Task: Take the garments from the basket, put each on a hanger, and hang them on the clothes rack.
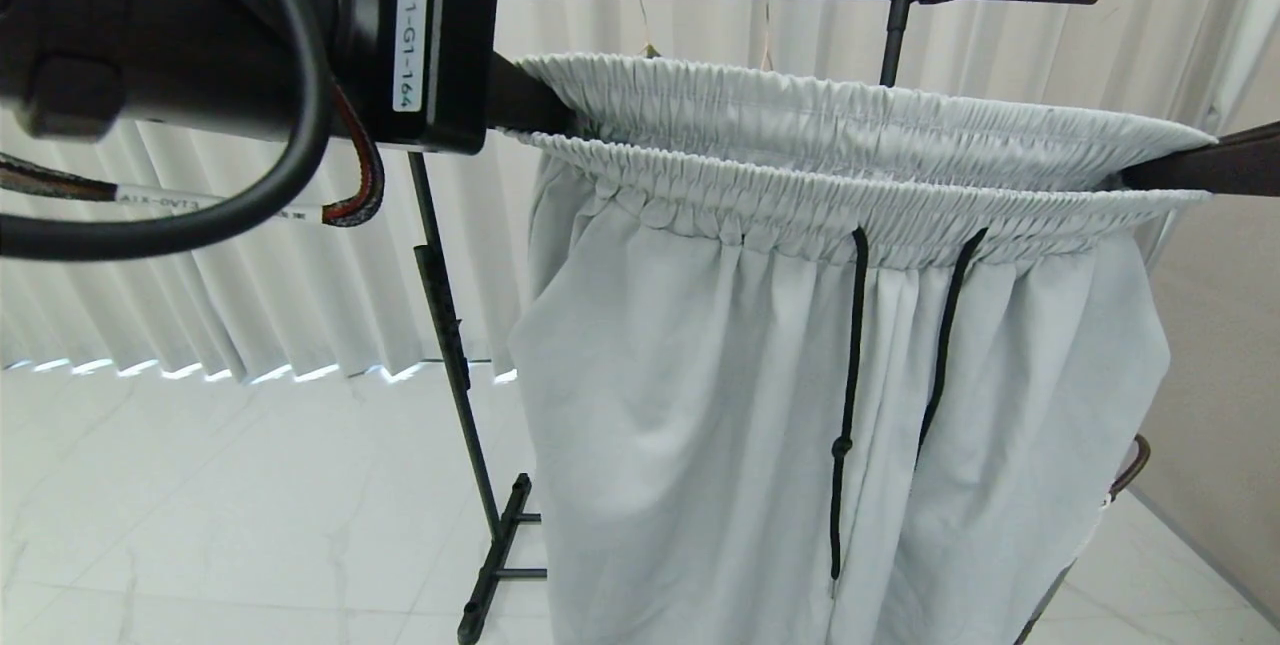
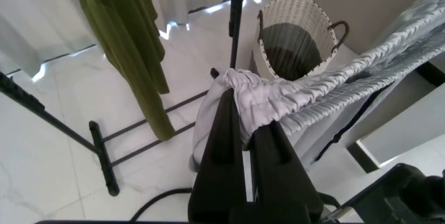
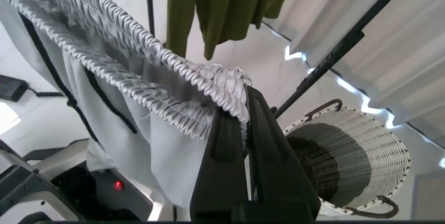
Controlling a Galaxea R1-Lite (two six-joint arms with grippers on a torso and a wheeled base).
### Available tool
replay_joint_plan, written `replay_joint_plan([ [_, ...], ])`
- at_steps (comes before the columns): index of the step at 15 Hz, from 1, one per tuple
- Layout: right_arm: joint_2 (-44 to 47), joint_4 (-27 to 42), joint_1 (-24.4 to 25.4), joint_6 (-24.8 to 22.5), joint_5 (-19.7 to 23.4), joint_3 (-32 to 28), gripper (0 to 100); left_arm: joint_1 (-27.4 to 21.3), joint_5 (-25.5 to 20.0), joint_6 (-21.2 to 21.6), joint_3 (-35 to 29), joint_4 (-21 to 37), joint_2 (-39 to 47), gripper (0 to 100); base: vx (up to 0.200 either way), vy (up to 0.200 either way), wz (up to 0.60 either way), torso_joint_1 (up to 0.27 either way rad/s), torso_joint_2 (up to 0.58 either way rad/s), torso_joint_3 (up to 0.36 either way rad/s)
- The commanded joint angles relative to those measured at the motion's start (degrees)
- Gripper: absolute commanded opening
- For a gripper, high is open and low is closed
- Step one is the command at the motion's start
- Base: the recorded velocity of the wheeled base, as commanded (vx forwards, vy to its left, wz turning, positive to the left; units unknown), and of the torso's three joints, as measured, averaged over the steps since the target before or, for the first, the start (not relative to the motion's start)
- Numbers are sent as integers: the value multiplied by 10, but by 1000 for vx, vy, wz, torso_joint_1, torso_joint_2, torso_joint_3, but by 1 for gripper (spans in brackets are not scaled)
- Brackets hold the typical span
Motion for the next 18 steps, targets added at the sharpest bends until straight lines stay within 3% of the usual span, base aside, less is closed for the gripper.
replay_joint_plan([
  [1, 2, 0, 0, 0, 1, 1, 0, 0, -1, -1, 1, 0, 0, 0, 0, 0, 0, 0, 0, 0],
  [7, 0, 3, 0, -1, 1, 1, 0, -4, -1, 0, 0, 0, -2, 0, 0, 0, 0, 0, 0, 0],
  [8, -1, 4, 2, -1, 2, 2, 100, -4, -1, 0, 0, 0, -1, 0, 0, 0, 0, 0, 0, 0],
  [12, -29, 6, 56, 0, 6, 35, 100, -2, 8, 0, 0, 0, 1, 0, 0, 0, 0, 0, 0, 0],
  [15, -48, 6, 60, 1, 44, 47, 100, 9, 64, 0, 12, 0, 5, 0, 0, 0, 0, 0, 0, 0],
  [17, -46, 11, -2, -3, 3, 61, 100, 24, 86, 2, 36, -1, 0, 0, 0, 0, 0, 0, 0, 0],
  [18, -43, 19, -33, -4, -60, 73, 100, 38, 100, 2, 44, -6, 0, 0, 0, 0, 0, 0, 0, 0],
])
